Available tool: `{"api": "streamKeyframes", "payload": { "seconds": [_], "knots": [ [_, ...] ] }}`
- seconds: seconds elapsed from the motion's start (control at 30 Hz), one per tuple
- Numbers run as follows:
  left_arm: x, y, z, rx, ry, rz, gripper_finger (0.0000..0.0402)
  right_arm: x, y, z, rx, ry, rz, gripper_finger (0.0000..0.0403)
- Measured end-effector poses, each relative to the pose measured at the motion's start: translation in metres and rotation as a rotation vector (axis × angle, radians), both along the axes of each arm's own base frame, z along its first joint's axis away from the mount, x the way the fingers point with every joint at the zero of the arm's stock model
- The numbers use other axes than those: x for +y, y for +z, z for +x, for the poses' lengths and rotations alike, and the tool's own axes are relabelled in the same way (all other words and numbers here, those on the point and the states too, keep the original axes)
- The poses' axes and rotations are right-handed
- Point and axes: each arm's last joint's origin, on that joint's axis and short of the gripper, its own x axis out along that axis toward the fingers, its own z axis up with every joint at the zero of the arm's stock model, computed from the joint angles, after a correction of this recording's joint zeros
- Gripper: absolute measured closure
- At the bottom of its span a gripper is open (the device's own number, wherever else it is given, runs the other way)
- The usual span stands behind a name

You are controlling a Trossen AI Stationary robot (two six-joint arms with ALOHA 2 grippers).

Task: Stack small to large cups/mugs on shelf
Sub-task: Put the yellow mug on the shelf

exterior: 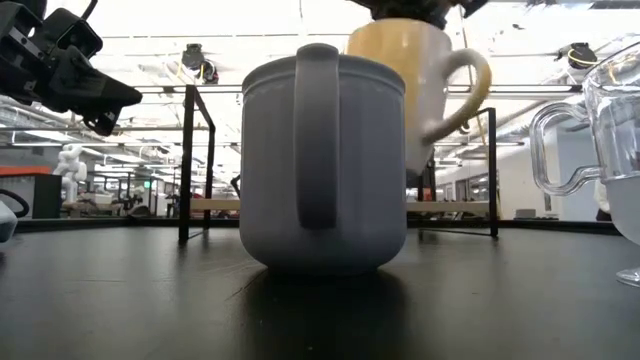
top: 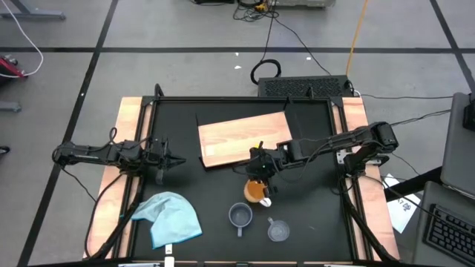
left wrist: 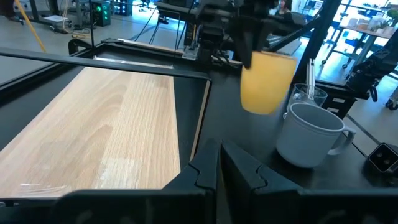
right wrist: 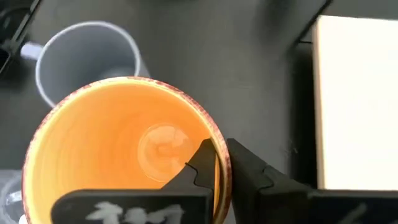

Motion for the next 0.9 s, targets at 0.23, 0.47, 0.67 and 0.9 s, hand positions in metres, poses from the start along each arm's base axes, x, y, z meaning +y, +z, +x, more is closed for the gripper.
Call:
{"api": "streamKeyframes", "payload": {
  "seconds": [0.23, 0.47, 0.67, 0.9],
  "knots": [
    [0.000, 0.000, 0.000, 0.001, 0.000, 0.000, 0.0380, -0.021, 0.013, 0.001, 0.030, -0.091, 0.011, 0.0392],
    [0.000, 0.000, 0.000, 0.001, 0.000, 0.000, 0.0380, -0.036, 0.031, 0.003, 0.028, -0.126, 0.002, 0.0392],
    [0.000, 0.000, 0.000, 0.000, -0.002, 0.014, 0.0380, -0.043, 0.043, 0.008, 0.044, -0.127, -0.013, 0.0393],
    [0.000, 0.000, 0.000, 0.000, -0.003, 0.017, 0.0380, -0.044, 0.067, 0.011, -0.021, -0.114, -0.029, 0.0381]
  ]
}}
